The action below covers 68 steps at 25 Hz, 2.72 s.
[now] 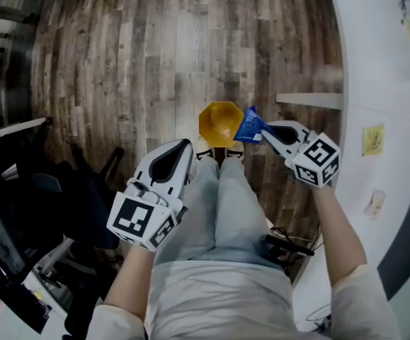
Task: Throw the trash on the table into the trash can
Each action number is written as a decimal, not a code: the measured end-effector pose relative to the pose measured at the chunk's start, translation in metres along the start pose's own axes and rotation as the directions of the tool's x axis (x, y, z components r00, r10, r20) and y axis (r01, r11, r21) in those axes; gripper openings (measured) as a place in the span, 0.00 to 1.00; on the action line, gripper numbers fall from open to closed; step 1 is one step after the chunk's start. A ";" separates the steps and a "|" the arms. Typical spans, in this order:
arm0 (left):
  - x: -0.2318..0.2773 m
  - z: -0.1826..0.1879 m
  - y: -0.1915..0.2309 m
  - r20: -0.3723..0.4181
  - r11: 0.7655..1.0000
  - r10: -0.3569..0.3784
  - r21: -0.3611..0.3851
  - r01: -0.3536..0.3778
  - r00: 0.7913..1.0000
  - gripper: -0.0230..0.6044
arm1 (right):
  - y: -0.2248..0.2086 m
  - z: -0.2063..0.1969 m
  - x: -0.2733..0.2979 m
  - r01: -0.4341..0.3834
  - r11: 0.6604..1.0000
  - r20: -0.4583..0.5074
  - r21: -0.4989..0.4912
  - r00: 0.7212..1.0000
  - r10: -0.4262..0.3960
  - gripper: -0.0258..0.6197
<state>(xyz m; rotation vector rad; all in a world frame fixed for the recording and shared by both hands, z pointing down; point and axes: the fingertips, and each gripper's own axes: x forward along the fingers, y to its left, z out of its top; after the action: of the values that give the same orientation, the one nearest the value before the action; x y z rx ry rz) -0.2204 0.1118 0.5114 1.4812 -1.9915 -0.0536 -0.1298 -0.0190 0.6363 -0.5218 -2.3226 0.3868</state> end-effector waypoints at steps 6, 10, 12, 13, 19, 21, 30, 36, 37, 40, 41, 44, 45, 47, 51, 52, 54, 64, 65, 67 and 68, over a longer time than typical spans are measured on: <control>0.026 -0.043 0.021 0.002 1.000 0.008 -0.002 -0.008 1.000 0.04 | -0.015 -0.044 0.040 0.014 0.999 -0.019 0.044 1.000 -0.013 0.10; 0.048 -0.077 0.039 0.002 1.000 0.019 -0.008 -0.019 1.000 0.04 | -0.028 -0.079 0.072 0.022 0.998 -0.041 0.066 0.999 -0.020 0.10; 0.059 -0.094 0.051 -0.001 0.999 0.033 -0.010 -0.033 0.999 0.04 | -0.038 -0.100 0.089 0.032 0.998 -0.055 0.063 0.998 -0.028 0.10; 0.064 -0.103 0.058 -0.003 0.999 0.039 -0.010 -0.039 0.999 0.04 | -0.044 -0.110 0.098 0.035 0.998 -0.064 0.060 0.997 -0.031 0.10; 0.089 -0.155 0.093 -0.019 0.998 0.054 -0.025 -0.055 0.998 0.04 | -0.068 -0.171 0.144 0.064 0.996 -0.104 0.069 0.993 -0.057 0.10; 0.096 -0.171 0.102 -0.022 0.998 0.061 -0.028 -0.062 0.998 0.04 | -0.074 -0.189 0.159 0.074 0.995 -0.120 0.073 0.991 -0.065 0.10; 0.116 -0.210 0.122 -0.032 0.997 0.062 -0.033 -0.063 0.998 0.04 | -0.101 -0.250 0.213 0.100 0.991 -0.202 0.083 0.976 -0.082 0.10; 0.123 -0.221 0.128 -0.043 0.997 0.062 -0.036 -0.063 0.997 0.04 | -0.108 -0.274 0.224 0.127 0.984 -0.221 0.124 0.970 -0.097 0.10; 0.123 -0.221 0.128 -0.042 0.997 0.063 -0.037 -0.064 0.997 0.04 | -0.109 -0.276 0.225 0.127 0.985 -0.231 0.115 0.968 -0.098 0.10; 0.124 -0.221 0.129 -0.046 0.997 0.064 -0.036 -0.066 0.997 0.04 | -0.109 -0.276 0.232 0.111 0.991 -0.260 0.074 0.962 -0.088 0.24; 0.123 -0.221 0.130 -0.047 0.997 0.064 -0.035 -0.066 0.997 0.04 | -0.110 -0.276 0.234 0.108 0.992 -0.267 0.068 0.960 -0.087 0.31; 0.123 -0.221 0.131 -0.047 0.997 0.068 -0.038 -0.069 0.997 0.04 | -0.114 -0.274 0.237 0.126 0.990 -0.272 0.057 0.956 -0.106 0.38; 0.123 -0.221 0.131 -0.046 0.997 0.069 -0.038 -0.071 0.997 0.04 | -0.115 -0.273 0.237 0.133 0.989 -0.268 0.057 0.957 -0.113 0.39; 0.123 -0.220 0.130 -0.043 0.997 0.070 -0.039 -0.072 0.997 0.04 | -0.116 -0.270 0.237 0.135 0.989 -0.259 0.066 0.959 -0.114 0.39; 0.120 -0.220 0.128 -0.049 0.996 0.070 -0.047 -0.073 0.996 0.04 | -0.112 -0.265 0.236 0.123 0.991 -0.255 0.058 0.961 -0.104 0.40; 0.120 -0.219 0.127 -0.048 0.996 0.071 -0.047 -0.073 0.996 0.04 | -0.111 -0.263 0.234 0.119 0.992 -0.256 0.050 0.961 -0.102 0.40; 0.118 -0.215 0.125 -0.045 0.996 0.073 -0.044 -0.075 0.996 0.04 | -0.108 -0.259 0.230 0.111 0.993 -0.258 0.034 0.961 -0.098 0.40; 0.085 -0.155 0.103 -0.008 0.994 0.088 -0.062 -0.088 0.996 0.04 | -0.079 -0.170 0.174 0.066 0.997 -0.127 0.045 0.990 -0.060 0.28; 0.080 -0.145 0.098 -0.007 0.994 0.088 -0.059 -0.088 0.996 0.04 | -0.074 -0.156 0.163 0.061 0.997 -0.103 0.053 0.993 -0.055 0.23; 0.069 -0.125 0.088 -0.006 0.994 0.088 -0.061 -0.088 0.996 0.04 | -0.062 -0.127 0.141 0.054 0.997 -0.065 0.057 0.997 -0.050 0.13; 0.062 -0.115 0.082 -0.005 0.994 0.088 -0.061 -0.088 0.996 0.04 | -0.055 -0.113 0.130 0.051 0.997 -0.051 0.053 0.998 -0.048 0.12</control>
<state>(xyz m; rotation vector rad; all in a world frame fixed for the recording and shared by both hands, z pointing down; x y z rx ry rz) -0.2405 0.1257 0.6637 1.3530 -2.0325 -0.0745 -0.1514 0.0085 0.8137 -0.4421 -2.2665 0.4077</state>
